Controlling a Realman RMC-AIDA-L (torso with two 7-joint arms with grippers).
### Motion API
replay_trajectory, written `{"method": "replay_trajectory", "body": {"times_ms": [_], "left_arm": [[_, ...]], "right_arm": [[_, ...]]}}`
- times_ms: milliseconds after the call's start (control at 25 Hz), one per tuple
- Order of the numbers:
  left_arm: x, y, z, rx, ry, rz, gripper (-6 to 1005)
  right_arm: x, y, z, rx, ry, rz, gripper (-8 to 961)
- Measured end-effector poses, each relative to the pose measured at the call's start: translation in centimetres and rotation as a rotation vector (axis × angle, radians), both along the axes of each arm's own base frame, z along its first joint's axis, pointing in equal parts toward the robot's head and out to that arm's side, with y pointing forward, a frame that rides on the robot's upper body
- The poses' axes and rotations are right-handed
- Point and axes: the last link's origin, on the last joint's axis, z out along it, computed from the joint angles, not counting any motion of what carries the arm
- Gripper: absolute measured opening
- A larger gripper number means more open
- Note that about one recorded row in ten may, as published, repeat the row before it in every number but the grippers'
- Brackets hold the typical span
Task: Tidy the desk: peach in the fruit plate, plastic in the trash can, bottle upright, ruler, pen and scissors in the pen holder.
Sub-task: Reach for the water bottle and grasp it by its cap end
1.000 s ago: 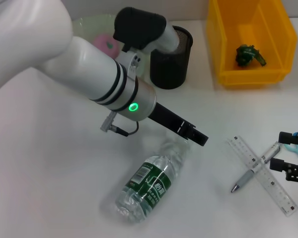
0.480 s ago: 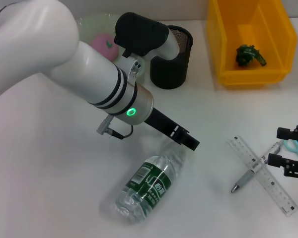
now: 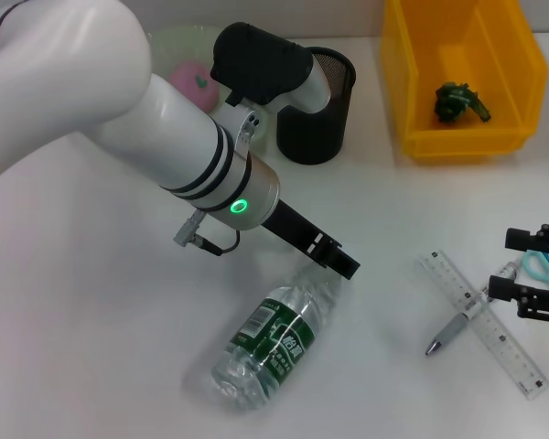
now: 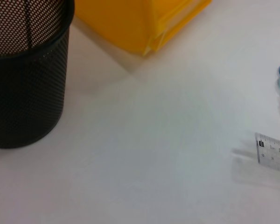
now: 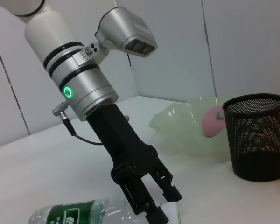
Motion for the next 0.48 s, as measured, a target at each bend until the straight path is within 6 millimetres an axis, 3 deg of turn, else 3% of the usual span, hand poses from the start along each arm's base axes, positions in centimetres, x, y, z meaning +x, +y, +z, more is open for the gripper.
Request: {"method": "replay_trajectory", "body": {"times_ms": [200, 480], "left_arm": [[0.07, 0.03, -0.02, -0.002, 0.003, -0.007, 755], [0.1, -0.03, -0.11, -0.007, 0.007, -0.016, 615]], "right_arm": [[-0.04, 0.24, -0.2, 0.006, -0.003, -0.004, 763], [-0.11, 0.45, -0.37, 0.01, -0.006, -0.006, 763]]}}
